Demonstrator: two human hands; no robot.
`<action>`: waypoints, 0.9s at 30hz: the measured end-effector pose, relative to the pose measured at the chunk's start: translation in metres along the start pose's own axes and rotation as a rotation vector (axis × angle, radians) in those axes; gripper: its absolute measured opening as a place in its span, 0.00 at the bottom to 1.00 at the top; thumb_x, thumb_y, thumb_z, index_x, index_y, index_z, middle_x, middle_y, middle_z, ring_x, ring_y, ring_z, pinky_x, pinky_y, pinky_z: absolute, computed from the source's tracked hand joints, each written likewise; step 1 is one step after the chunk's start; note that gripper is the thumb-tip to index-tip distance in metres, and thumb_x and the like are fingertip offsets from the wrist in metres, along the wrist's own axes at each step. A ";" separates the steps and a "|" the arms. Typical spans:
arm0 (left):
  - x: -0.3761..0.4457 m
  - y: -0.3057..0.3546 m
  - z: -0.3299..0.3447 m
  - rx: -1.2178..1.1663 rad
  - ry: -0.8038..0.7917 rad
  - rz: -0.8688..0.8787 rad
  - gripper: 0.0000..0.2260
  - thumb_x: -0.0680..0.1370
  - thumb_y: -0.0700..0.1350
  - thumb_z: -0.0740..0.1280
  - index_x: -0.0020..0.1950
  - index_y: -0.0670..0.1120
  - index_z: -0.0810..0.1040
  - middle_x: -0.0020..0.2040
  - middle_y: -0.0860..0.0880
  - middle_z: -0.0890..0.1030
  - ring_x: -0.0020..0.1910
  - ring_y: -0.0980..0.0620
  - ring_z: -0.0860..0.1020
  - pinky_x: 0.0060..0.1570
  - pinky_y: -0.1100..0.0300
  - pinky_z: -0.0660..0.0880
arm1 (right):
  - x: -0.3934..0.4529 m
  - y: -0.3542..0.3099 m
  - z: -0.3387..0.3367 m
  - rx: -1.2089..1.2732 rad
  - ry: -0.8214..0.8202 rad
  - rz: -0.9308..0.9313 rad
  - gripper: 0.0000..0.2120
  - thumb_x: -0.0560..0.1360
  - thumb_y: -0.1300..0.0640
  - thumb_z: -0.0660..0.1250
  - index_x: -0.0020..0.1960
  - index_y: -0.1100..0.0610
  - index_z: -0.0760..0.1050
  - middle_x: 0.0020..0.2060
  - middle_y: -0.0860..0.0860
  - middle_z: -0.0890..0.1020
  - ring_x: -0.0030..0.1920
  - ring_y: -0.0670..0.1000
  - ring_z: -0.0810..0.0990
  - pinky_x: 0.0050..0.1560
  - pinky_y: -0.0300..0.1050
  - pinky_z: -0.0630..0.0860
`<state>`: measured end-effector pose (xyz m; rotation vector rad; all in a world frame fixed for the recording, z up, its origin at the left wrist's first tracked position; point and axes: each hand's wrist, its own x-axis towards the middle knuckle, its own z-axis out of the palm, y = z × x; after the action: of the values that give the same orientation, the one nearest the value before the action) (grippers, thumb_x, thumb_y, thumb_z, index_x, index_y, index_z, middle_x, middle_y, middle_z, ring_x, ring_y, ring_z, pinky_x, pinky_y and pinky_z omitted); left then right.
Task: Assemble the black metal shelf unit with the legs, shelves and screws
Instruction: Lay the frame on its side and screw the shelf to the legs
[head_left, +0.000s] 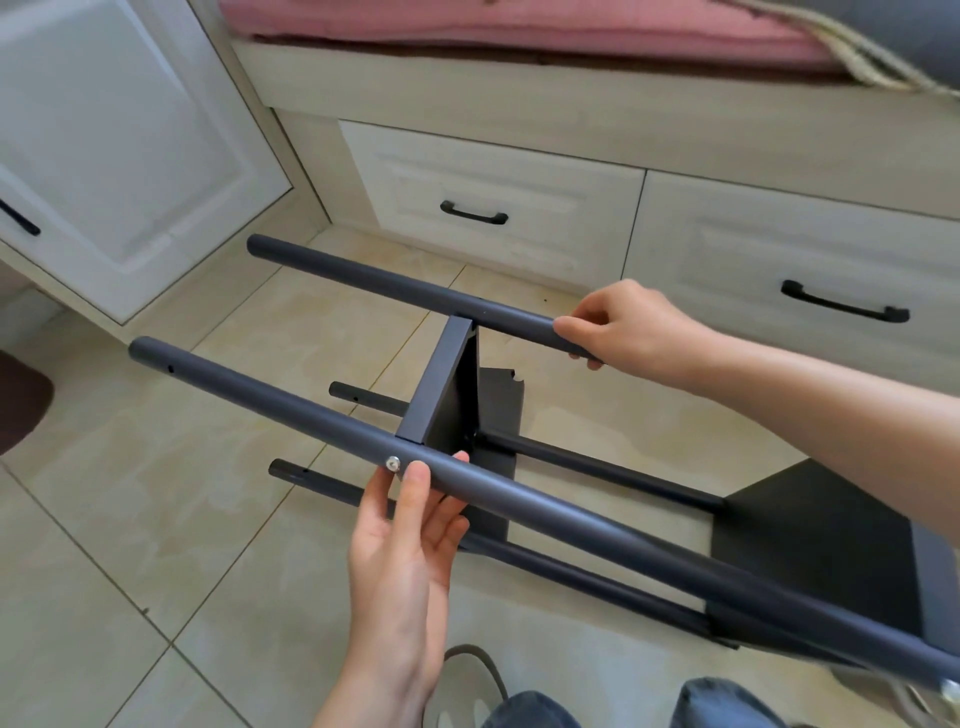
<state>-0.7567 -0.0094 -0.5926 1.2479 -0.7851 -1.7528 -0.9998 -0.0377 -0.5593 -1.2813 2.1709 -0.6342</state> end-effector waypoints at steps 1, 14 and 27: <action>0.000 0.001 0.003 0.009 -0.023 -0.003 0.23 0.75 0.49 0.66 0.70 0.50 0.72 0.54 0.44 0.86 0.50 0.50 0.85 0.53 0.55 0.75 | 0.000 0.000 0.001 -0.002 -0.012 0.002 0.17 0.80 0.46 0.62 0.44 0.57 0.82 0.39 0.54 0.85 0.44 0.54 0.83 0.49 0.47 0.79; -0.015 0.029 0.028 -0.133 -0.161 -0.006 0.29 0.74 0.37 0.67 0.73 0.57 0.69 0.55 0.42 0.85 0.49 0.45 0.86 0.52 0.51 0.78 | -0.032 -0.002 -0.035 0.099 0.165 -0.066 0.14 0.77 0.45 0.68 0.42 0.54 0.83 0.36 0.51 0.85 0.39 0.51 0.84 0.46 0.49 0.81; -0.036 0.090 0.077 0.258 -0.501 0.344 0.27 0.72 0.40 0.69 0.68 0.58 0.71 0.53 0.48 0.85 0.52 0.44 0.85 0.54 0.51 0.80 | -0.100 0.000 -0.103 0.304 0.201 -0.036 0.14 0.82 0.59 0.60 0.67 0.53 0.69 0.51 0.51 0.81 0.53 0.50 0.81 0.58 0.50 0.78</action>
<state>-0.7996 -0.0177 -0.4771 0.7643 -1.4612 -1.7248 -1.0269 0.0643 -0.4618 -1.1361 2.1071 -1.1027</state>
